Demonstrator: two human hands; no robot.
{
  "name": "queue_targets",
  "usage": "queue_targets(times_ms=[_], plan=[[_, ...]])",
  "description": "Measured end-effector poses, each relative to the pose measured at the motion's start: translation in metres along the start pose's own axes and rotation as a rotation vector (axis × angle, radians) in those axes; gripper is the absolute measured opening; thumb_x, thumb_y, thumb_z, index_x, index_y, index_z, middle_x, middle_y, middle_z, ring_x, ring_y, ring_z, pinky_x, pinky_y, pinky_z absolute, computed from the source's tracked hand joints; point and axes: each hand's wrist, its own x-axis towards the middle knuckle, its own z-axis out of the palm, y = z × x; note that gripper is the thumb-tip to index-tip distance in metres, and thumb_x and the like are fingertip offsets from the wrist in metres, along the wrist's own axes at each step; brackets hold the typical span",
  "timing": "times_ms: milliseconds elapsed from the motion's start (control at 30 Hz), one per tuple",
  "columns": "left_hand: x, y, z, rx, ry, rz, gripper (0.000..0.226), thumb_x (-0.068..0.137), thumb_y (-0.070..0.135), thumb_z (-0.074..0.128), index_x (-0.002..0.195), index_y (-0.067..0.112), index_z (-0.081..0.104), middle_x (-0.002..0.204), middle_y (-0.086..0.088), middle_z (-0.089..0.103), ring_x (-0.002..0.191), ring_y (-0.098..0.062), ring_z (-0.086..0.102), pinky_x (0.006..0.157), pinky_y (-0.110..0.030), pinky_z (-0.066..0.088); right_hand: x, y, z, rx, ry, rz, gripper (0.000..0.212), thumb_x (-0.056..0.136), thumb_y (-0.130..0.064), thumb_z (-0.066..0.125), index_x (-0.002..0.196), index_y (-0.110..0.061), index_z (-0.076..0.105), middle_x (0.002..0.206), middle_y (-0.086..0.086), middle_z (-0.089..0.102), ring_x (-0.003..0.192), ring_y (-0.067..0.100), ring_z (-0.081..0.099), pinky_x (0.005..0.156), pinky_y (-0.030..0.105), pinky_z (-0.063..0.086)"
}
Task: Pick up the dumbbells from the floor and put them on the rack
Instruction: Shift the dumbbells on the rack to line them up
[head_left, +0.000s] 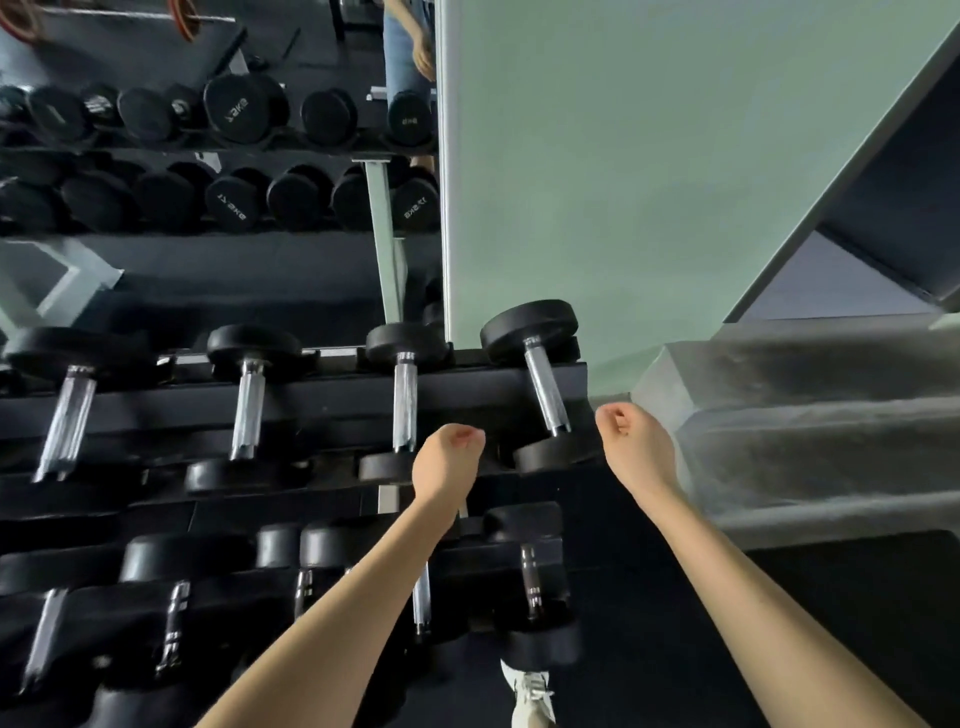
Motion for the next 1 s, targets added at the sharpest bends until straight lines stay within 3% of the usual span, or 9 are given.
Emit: queue_targets(times_ms=[100,167,233,400,500,567,667,800,1000], plan=[[0.041,0.035,0.026,-0.074,-0.03,-0.044,0.029,0.091,0.028,0.049,0.063,0.03,0.046,0.083,-0.004,0.052,0.078,-0.021,0.046,0.065,-0.028,0.036,0.053,0.004,0.008,-0.11,-0.158,0.002,0.039,0.098,-0.039,0.043,0.121,-0.011,0.059,0.118,0.002,0.067,0.107,0.02,0.063,0.08,0.028,0.044],[0.07,0.051,0.044,-0.131,-0.055,-0.1,0.02,0.092,0.031,0.051,0.095,0.022,0.068,0.102,-0.007,0.066,0.097,-0.023,0.059,0.083,-0.029,0.044,0.084,0.007,0.019,-0.172,-0.304,0.007,0.044,0.097,-0.043,0.042,0.125,-0.012,0.057,0.122,0.003,0.065,0.111,0.022,0.061,0.085,0.031,0.046],[0.095,0.062,0.062,-0.141,-0.058,-0.148,0.036,0.093,0.033,0.052,0.12,0.013,0.063,0.118,-0.004,0.066,0.113,-0.023,0.059,0.091,-0.028,0.043,0.107,0.01,0.032,-0.145,-0.459,0.03,0.048,0.097,-0.045,0.042,0.123,-0.009,0.058,0.121,0.006,0.065,0.111,0.025,0.061,0.089,0.036,0.047],[0.136,0.075,0.102,-0.234,-0.075,-0.159,0.025,0.093,0.026,0.054,0.107,0.009,0.067,0.092,-0.001,0.063,0.089,-0.018,0.057,0.077,-0.028,0.042,0.129,0.018,0.059,0.16,-0.669,0.165,0.04,0.091,-0.058,0.043,0.08,-0.023,0.06,0.072,-0.007,0.061,0.069,0.012,0.056,0.068,0.03,0.045],[0.141,0.075,0.116,-0.383,-0.058,-0.23,0.012,0.092,0.019,0.056,0.098,0.013,0.064,0.086,-0.002,0.064,0.085,-0.018,0.058,0.076,-0.028,0.047,0.136,0.024,0.069,0.101,-0.736,0.195,0.051,0.092,-0.058,0.042,0.122,-0.02,0.058,0.11,0.003,0.069,0.096,0.021,0.065,0.087,0.037,0.052],[0.143,0.074,0.117,-0.461,-0.053,-0.255,0.006,0.091,0.017,0.058,0.089,0.016,0.064,0.079,0.001,0.063,0.082,-0.018,0.059,0.074,-0.028,0.05,0.141,0.024,0.072,0.083,-0.79,0.232,0.056,0.094,-0.055,0.039,0.135,-0.017,0.049,0.125,0.01,0.064,0.11,0.026,0.062,0.093,0.037,0.049],[0.147,0.074,0.114,-0.445,-0.071,-0.262,0.015,0.089,0.014,0.061,0.076,0.021,0.063,0.077,-0.001,0.064,0.083,-0.021,0.06,0.084,-0.04,0.054,0.141,0.025,0.076,0.097,-0.808,0.255,0.061,0.092,-0.06,0.035,0.133,-0.017,0.052,0.12,0.011,0.067,0.107,0.028,0.064,0.093,0.04,0.051],[0.147,0.075,0.113,-0.39,-0.057,-0.237,0.003,0.086,0.015,0.064,0.085,0.013,0.067,0.086,-0.008,0.066,0.085,-0.023,0.061,0.089,-0.046,0.055,0.136,0.027,0.079,0.053,-0.742,0.241,0.06,0.09,-0.062,0.034,0.116,-0.014,0.06,0.093,0.008,0.073,0.083,0.027,0.071,0.082,0.048,0.057],[0.147,0.075,0.115,-0.357,-0.097,-0.221,0.006,0.086,0.016,0.065,0.088,0.011,0.067,0.083,-0.005,0.064,0.084,-0.023,0.061,0.088,-0.045,0.055,0.129,0.032,0.083,0.107,-0.696,0.246,0.063,0.086,-0.066,0.036,0.104,-0.012,0.063,0.086,0.011,0.074,0.078,0.033,0.071,0.081,0.052,0.056]])
